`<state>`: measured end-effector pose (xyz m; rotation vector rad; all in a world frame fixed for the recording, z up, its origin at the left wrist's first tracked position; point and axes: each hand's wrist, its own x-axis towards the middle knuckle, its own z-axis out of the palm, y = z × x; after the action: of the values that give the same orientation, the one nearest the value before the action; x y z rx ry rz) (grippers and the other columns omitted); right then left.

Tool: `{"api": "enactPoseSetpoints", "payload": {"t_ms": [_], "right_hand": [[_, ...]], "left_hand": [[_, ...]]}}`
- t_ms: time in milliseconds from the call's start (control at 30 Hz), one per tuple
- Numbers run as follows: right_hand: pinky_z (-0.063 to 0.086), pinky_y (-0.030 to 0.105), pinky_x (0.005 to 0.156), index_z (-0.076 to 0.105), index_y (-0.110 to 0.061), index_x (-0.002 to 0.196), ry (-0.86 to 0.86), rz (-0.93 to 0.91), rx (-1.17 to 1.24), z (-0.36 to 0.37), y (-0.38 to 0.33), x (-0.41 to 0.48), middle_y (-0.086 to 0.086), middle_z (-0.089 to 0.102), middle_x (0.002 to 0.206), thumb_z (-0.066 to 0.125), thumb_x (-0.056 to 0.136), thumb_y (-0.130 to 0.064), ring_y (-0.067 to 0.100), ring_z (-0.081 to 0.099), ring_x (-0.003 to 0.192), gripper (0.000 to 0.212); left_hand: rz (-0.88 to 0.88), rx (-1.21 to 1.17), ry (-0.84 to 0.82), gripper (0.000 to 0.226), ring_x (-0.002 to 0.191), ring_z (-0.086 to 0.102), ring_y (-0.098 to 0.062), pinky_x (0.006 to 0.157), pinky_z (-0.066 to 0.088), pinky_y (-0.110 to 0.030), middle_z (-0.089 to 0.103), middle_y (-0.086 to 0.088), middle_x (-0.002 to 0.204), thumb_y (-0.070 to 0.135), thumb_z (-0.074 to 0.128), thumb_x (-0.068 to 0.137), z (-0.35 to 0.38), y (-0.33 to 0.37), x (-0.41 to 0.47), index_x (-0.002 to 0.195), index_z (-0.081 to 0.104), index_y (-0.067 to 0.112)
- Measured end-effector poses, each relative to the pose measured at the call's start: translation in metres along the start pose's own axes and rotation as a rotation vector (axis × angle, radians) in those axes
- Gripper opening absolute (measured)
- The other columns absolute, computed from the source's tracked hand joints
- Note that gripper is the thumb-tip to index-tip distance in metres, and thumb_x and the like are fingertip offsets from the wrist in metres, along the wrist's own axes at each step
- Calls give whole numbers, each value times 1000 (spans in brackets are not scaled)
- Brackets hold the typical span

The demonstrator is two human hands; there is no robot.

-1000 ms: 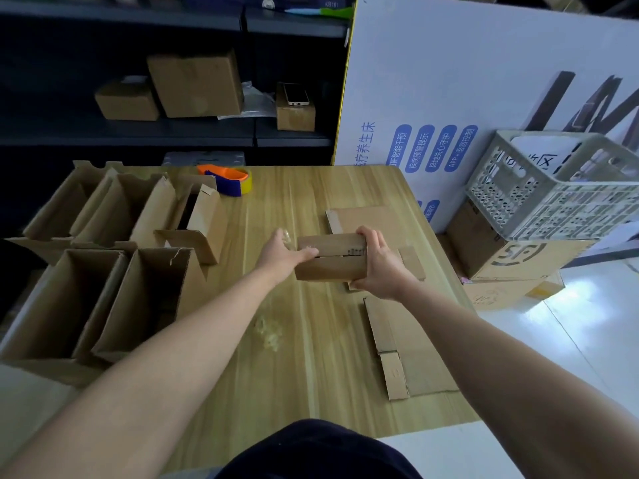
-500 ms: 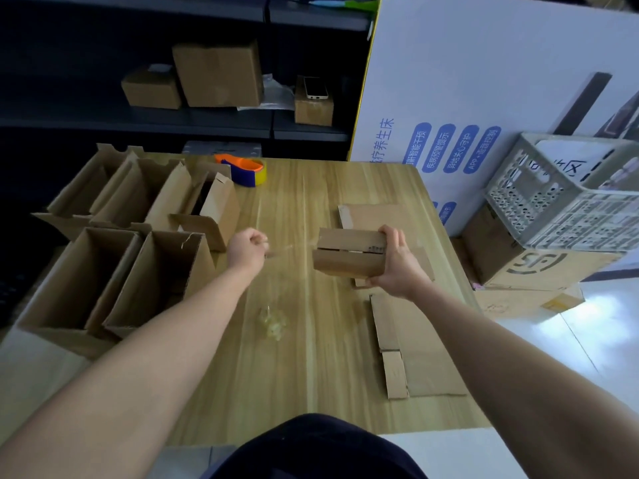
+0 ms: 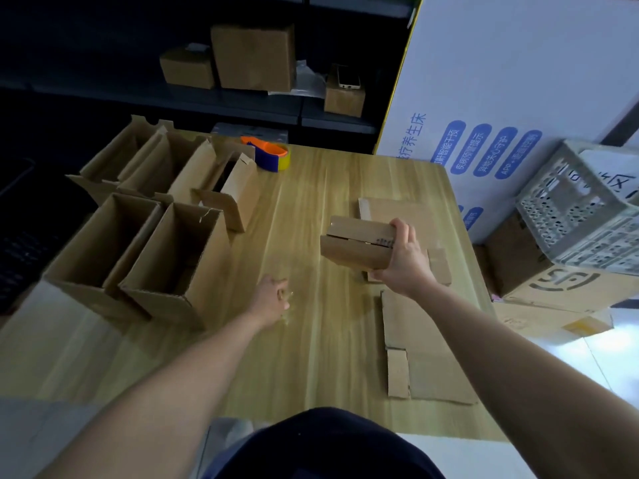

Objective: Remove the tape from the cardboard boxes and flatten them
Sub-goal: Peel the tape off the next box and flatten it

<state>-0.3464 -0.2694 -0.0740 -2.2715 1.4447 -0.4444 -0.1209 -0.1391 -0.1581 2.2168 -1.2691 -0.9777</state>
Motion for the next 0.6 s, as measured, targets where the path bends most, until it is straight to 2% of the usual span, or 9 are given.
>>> {"api": "enactPoseSetpoints", "payload": {"t_ms": [67, 133, 167, 200, 233, 300, 367, 467, 600], "right_hand": [[43, 32, 92, 20, -26, 137, -21, -19, 4, 1, 0, 0, -1, 32, 132, 85, 61, -19, 18, 40, 115, 101], [43, 29, 89, 19, -26, 137, -54, -28, 19, 1, 0, -1, -2, 31, 131, 85, 62, -18, 18, 41, 114, 100], [43, 29, 89, 19, -25, 137, -70, -31, 25, 1, -1, -2, -1, 31, 131, 84, 62, -18, 18, 40, 114, 100], [44, 31, 92, 19, -25, 138, -85, -36, 30, 2, -2, -2, -1, 31, 131, 84, 63, -17, 18, 40, 115, 100], [44, 33, 95, 19, -24, 138, -100, -43, 35, 3, -4, -3, -1, 31, 131, 83, 63, -16, 18, 39, 116, 100], [45, 37, 98, 19, -21, 139, -127, -59, 42, 4, -7, -3, 0, 31, 131, 83, 63, -14, 20, 39, 118, 99], [44, 39, 99, 19, -19, 140, -152, -68, 46, 6, -10, -4, 1, 31, 132, 82, 63, -13, 22, 39, 119, 100], [43, 39, 101, 19, -18, 141, -179, -71, 52, 10, -14, -6, 2, 30, 133, 83, 63, -14, 22, 39, 120, 101], [43, 37, 99, 19, -16, 140, -215, -69, 46, 16, -17, -8, 3, 31, 132, 84, 63, -16, 23, 39, 119, 101]], "left_hand": [[3, -37, 27, 73, 118, 51, -24, 94, 38, -24, 46, -7, 133, 6, 64, 85, 6, -4, -2, 148, 29, 20], [-18, -88, 43, 97, 103, 58, -19, 83, 46, -23, 51, -7, 131, 5, 68, 82, 10, -6, -4, 151, 5, 29], [-35, -113, 33, 105, 106, 58, -21, 85, 48, -28, 48, -9, 136, 6, 71, 79, 11, -5, -5, 151, -2, 31], [-47, -131, 11, 110, 119, 52, -26, 94, 47, -35, 41, -9, 144, 8, 75, 76, 13, -5, -6, 150, -3, 31], [-58, -139, -15, 113, 131, 42, -29, 104, 40, -41, 32, -8, 151, 12, 78, 73, 14, -5, -6, 151, -2, 29], [-78, -170, -48, 117, 139, 30, -29, 111, 31, -45, 24, -7, 155, 20, 83, 69, 17, -7, -5, 151, -1, 26], [-104, -234, -46, 114, 139, 30, -29, 112, 30, -46, 25, -9, 155, 23, 80, 73, 16, -10, -5, 151, -3, 28], [-130, -329, -30, 95, 135, 36, -29, 111, 31, -45, 30, -12, 151, 11, 64, 86, 13, -15, -6, 149, -4, 32], [-168, -314, 93, 69, 122, 46, -26, 104, 35, -32, 37, -17, 140, -5, 49, 91, 8, -17, -5, 145, 13, 17]]}}
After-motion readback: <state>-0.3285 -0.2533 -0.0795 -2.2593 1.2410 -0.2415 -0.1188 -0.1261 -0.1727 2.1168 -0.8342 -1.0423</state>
